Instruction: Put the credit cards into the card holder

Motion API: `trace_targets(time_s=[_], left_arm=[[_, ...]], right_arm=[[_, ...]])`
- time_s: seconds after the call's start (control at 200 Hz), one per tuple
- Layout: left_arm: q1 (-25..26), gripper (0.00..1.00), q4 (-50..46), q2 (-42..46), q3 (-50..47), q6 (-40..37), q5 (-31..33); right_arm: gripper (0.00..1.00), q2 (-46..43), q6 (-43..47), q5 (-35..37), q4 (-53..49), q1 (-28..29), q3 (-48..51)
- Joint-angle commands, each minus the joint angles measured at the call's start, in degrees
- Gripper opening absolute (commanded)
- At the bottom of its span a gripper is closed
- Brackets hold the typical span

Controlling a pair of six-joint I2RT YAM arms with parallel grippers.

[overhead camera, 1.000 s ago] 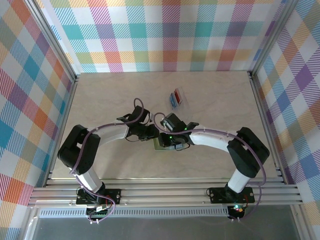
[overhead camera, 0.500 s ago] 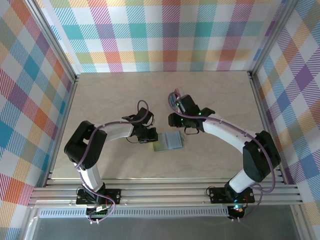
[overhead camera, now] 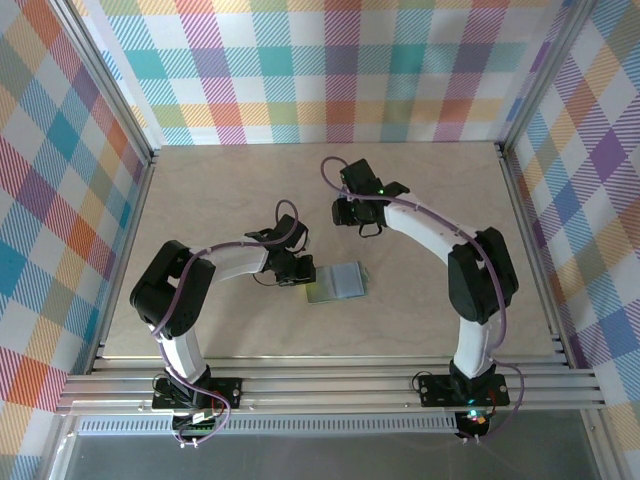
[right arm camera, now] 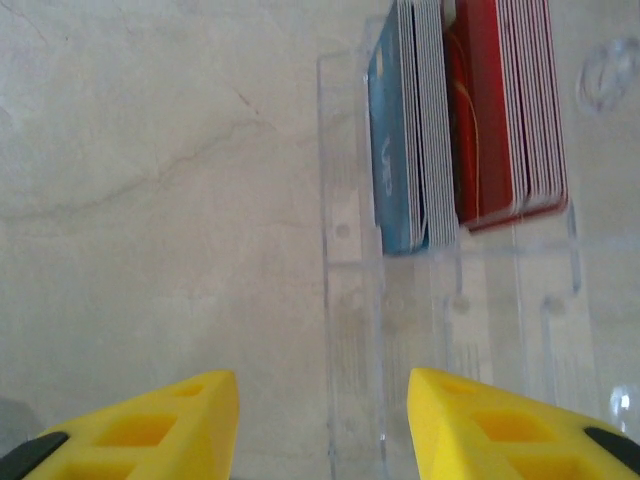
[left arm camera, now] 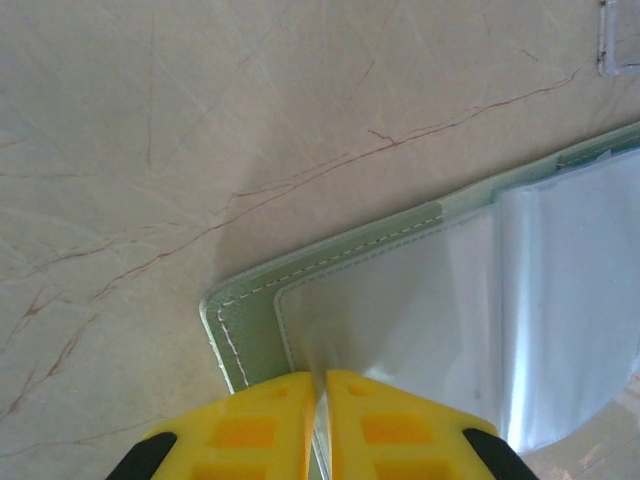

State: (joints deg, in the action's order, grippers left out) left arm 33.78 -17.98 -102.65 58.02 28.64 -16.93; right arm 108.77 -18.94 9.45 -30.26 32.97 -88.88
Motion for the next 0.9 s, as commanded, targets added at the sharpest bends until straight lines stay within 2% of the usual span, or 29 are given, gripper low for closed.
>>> trace_targets(time_s=[0.0, 0.405, 0.895], left_arm=[[0.49, 0.13, -1.90, -2.44, 0.16, -0.87, 0.50], [0.50, 0.13, -1.95, -2.02, 0.06, -0.87, 0.22], [0.45, 0.13, -1.75, -1.85, -0.07, -0.79, -0.20]], right_arm=[[0.48, 2.33, 3.40, 2.55, -3.94, -1.38, -6.98], [0.49, 14.66, 8.35, 1.76, -13.16, -6.34, -26.33], [0.48, 21.20, 10.93, -0.82, -16.30, -6.74, -31.41]])
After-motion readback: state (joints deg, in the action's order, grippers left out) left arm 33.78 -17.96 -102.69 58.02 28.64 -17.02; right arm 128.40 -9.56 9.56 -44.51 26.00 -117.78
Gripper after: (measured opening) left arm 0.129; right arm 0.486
